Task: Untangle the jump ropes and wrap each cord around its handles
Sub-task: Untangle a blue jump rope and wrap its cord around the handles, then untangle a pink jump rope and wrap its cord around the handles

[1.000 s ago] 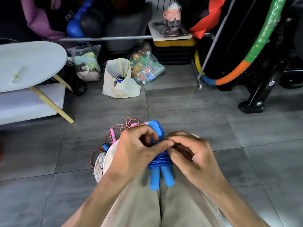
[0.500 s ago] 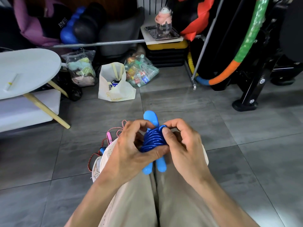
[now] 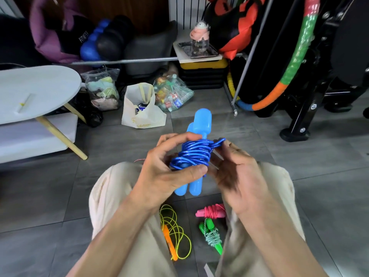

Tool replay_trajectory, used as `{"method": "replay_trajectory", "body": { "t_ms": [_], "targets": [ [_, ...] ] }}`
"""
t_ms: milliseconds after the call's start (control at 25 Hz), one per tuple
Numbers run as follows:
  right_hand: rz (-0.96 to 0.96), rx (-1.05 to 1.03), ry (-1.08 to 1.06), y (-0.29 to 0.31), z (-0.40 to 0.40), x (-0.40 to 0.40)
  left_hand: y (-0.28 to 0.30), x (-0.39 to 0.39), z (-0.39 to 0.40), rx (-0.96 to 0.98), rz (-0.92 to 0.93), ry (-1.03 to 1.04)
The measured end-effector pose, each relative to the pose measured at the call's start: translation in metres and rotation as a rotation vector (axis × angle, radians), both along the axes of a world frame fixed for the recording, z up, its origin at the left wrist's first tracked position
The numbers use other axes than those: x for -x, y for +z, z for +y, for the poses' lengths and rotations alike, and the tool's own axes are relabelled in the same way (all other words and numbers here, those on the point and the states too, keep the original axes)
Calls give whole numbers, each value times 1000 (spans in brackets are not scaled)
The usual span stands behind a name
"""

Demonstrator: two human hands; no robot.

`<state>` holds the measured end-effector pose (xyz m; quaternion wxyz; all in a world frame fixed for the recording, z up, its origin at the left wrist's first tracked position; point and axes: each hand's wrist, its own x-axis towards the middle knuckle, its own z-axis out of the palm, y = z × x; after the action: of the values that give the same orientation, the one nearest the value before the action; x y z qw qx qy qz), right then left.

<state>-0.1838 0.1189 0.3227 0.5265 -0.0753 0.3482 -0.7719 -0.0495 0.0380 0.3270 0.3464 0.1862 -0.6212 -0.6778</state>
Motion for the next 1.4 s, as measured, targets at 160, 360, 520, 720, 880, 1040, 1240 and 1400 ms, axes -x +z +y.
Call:
{"method": "replay_trajectory", "body": {
  "t_ms": [160,360,520,720,880,1040,1240,1400],
  "targets": [
    [33,10,20,-5,-3,9,-17,10,0,-17,31,61],
    [693,-443,6,-48,-32,16,-63,42,-13,140,-263,257],
    [431,-556,148,-90,-49,36,-93,57,-29,176,-428,69],
    [600,-787,160,-169,-72,69,-180,63,-59,-171,-629,135],
    [1072,-1098,567,-246,-73,101,-264,33,-80,-328,-952,151],
    [1397,-1063,840,-343,-74,112,-324,4,-95,-386,-1113,192],
    [1664,-1063,899,-406,-71,114,-354,-14,-118,-334,-1274,204],
    [1694,-1146,901,-405,-105,111,-371,-2,-153,-254,-1273,182]
  ]
}}
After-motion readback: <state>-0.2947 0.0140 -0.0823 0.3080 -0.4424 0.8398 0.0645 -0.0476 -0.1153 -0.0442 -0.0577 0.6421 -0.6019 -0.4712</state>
